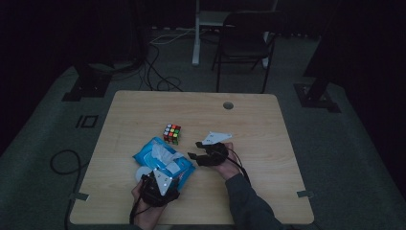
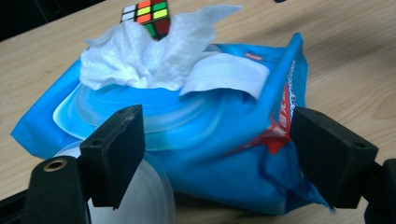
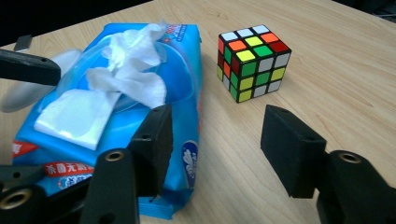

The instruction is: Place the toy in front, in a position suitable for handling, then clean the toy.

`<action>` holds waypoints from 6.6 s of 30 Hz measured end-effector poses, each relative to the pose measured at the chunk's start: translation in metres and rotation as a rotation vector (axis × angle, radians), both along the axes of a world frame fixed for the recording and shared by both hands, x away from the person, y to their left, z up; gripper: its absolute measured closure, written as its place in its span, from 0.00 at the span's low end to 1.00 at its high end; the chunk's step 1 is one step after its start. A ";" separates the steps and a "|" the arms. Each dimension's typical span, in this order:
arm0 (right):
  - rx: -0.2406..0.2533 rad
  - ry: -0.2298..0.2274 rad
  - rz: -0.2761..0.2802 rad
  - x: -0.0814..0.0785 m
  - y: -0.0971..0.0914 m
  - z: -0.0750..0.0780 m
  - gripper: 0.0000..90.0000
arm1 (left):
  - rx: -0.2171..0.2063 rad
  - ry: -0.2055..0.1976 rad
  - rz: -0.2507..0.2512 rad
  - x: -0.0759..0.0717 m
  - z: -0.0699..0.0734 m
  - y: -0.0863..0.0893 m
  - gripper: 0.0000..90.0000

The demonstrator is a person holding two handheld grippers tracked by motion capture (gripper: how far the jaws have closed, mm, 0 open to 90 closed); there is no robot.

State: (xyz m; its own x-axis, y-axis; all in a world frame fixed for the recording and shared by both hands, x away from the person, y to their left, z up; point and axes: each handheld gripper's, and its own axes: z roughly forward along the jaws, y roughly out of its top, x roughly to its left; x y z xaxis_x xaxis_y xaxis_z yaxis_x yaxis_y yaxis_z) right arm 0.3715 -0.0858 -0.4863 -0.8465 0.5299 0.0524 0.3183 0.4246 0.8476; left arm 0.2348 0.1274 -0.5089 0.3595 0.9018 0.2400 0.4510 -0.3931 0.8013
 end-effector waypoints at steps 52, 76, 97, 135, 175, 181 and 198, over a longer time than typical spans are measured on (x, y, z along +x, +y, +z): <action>-0.231 0.049 -0.025 0.111 0.081 -0.016 0.38 | -0.087 0.061 0.345 0.049 0.002 0.125 0.37; -0.231 0.040 -0.034 0.038 -0.017 -0.016 0.38 | -0.165 0.111 0.316 0.070 0.005 0.158 0.43; -0.193 0.061 -0.040 0.037 -0.026 -0.031 0.37 | -0.197 0.058 0.139 0.078 0.048 0.147 0.44; -0.161 0.062 -0.055 0.036 -0.028 -0.035 0.37 | -0.098 0.218 -0.118 0.152 0.053 0.080 0.99; -0.156 0.065 -0.056 0.035 -0.028 -0.035 0.37 | -0.188 0.287 -0.150 0.155 0.042 0.106 0.74; -0.156 0.064 -0.055 0.035 -0.028 -0.036 0.37 | -0.178 0.282 -0.131 0.157 0.045 0.110 0.92; -0.158 0.062 -0.054 0.035 -0.029 -0.036 0.37 | -0.080 0.234 -0.179 0.146 0.044 0.084 0.63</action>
